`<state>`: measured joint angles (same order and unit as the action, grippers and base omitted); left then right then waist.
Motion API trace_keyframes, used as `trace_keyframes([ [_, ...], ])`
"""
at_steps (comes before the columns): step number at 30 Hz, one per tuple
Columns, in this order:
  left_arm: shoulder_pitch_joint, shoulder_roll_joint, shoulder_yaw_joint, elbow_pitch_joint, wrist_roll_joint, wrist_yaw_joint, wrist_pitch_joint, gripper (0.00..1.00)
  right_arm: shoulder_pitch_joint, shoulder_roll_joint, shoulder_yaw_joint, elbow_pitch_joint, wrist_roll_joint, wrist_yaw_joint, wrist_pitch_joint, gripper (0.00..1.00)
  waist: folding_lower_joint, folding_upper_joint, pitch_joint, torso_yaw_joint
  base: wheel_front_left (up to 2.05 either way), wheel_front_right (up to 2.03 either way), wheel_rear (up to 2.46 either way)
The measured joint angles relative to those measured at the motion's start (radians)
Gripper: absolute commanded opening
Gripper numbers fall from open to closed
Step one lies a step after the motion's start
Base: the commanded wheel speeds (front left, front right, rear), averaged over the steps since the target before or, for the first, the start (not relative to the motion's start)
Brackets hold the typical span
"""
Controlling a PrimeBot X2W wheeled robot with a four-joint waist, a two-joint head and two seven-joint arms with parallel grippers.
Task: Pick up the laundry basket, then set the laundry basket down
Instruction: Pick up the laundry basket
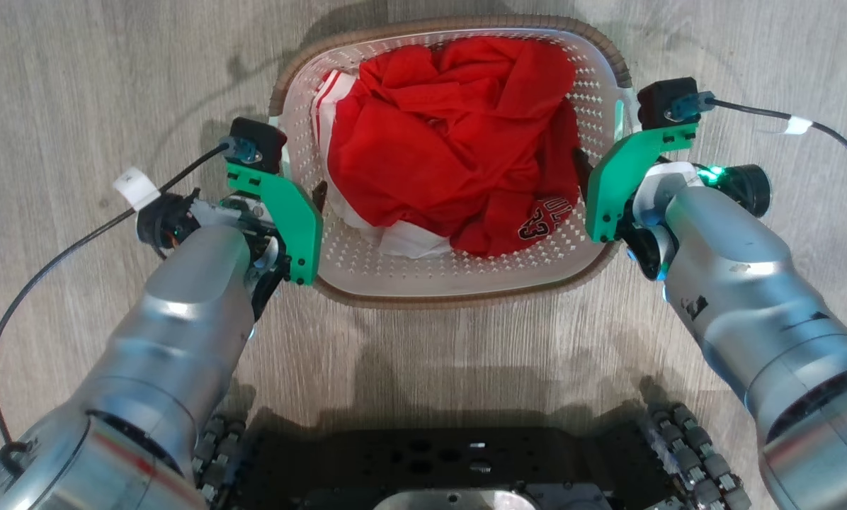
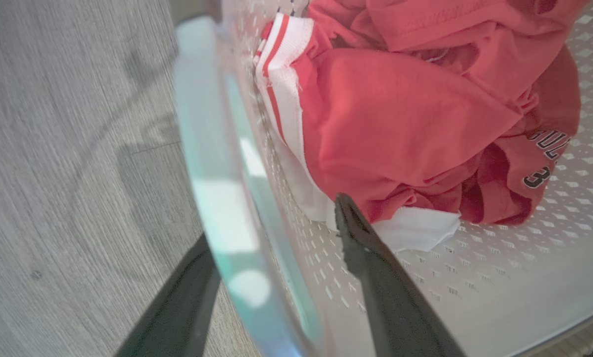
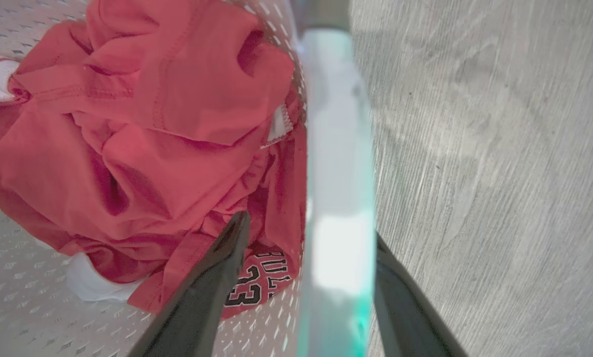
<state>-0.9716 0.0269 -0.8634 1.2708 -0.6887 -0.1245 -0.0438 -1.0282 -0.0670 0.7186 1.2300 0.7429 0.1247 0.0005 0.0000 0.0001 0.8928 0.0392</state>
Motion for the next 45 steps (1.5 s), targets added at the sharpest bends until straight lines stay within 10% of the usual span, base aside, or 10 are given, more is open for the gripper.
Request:
trace_keyframes([
  [2,0.000,0.000,-0.004,-0.001,-0.002,0.000,0.000,0.37,-0.004,0.000,0.009,0.001,0.008,0.000,-0.002,0.96,0.0000,0.0000,0.002,0.002,0.00,0.00,0.00],
  [3,0.000,0.000,-0.006,-0.002,-0.010,0.000,0.002,0.00,-0.007,0.000,0.018,0.001,0.009,0.000,-0.002,0.35,0.0000,0.0000,0.002,0.002,0.00,0.00,0.00],
  [4,0.000,0.000,-0.009,-0.003,-0.017,0.001,0.008,0.00,-0.011,0.000,0.023,0.000,0.014,0.000,-0.002,0.00,0.0000,0.0000,0.003,0.003,0.00,0.00,0.00],
  [25,0.010,0.006,-0.113,-0.025,-0.118,0.001,0.082,0.00,-0.012,-0.006,0.091,0.032,0.068,0.000,0.027,0.00,0.0000,0.0000,-0.039,0.007,0.00,0.00,0.00],
  [45,0.159,0.037,-0.295,-0.079,-0.263,0.001,0.309,0.00,0.137,-0.008,0.226,-0.011,0.194,-0.001,0.301,0.00,-0.0001,0.0000,-0.363,0.001,0.00,0.00,0.00],
])
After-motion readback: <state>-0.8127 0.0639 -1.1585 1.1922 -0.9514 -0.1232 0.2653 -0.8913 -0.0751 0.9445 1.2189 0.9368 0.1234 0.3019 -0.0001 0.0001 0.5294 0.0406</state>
